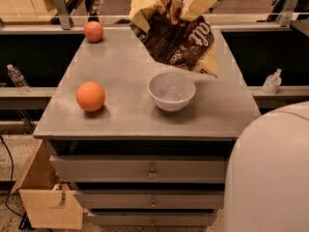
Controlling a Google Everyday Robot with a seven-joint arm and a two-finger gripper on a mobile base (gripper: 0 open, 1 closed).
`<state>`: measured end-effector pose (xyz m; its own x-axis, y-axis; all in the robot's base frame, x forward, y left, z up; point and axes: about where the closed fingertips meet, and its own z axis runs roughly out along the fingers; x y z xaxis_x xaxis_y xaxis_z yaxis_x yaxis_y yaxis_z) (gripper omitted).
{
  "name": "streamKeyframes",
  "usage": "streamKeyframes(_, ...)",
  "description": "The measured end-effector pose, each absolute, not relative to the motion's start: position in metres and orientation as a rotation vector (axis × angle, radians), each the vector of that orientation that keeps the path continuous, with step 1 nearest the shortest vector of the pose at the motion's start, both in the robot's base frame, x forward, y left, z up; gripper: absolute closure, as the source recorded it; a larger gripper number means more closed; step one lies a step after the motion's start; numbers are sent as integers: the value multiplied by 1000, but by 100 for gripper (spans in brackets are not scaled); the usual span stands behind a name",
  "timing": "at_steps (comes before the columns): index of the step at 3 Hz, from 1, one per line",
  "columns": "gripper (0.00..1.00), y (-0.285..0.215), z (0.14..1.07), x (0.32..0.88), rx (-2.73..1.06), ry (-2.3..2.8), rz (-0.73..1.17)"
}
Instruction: Place brown chip bag into white bowl
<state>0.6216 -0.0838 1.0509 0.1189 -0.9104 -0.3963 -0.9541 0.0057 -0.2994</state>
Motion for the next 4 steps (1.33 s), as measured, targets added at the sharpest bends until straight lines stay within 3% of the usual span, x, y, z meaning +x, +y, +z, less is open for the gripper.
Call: streamKeyframes(4, 100, -86, 1008, 563, -1994, 1993, 129)
